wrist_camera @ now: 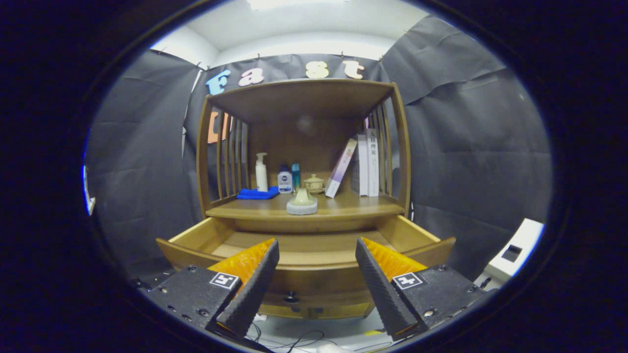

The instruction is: Pull open the drawer, take out the items inside it, and place them on the countertop above the cabinet.

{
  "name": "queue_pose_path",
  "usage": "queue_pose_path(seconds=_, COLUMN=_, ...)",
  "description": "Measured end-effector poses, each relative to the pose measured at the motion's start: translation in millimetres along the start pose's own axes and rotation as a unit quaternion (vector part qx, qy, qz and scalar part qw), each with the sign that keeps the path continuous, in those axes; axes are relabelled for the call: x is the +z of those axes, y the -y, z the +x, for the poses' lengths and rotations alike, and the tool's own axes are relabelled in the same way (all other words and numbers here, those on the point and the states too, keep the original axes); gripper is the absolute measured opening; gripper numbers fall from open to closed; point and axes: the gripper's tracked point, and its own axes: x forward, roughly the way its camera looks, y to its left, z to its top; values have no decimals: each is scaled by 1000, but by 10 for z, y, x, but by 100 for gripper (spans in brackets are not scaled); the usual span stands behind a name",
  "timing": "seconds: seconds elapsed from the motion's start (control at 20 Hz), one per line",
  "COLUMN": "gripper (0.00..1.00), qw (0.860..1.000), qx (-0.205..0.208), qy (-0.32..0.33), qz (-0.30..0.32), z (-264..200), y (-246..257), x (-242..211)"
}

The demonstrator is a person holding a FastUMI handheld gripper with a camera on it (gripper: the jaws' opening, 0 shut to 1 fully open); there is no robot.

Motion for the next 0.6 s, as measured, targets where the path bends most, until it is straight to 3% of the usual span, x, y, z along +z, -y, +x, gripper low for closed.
queue_pose_path(seconds=0.2, gripper=99, qw=999, qx=4, qy=-28, qz=36, z=85, y=-63, x=-418)
queue_pose_path(seconds=0.6, gripper=98, qw=999, qx=0, qy=-35, qz=-8, z=261, y=-301, x=-592)
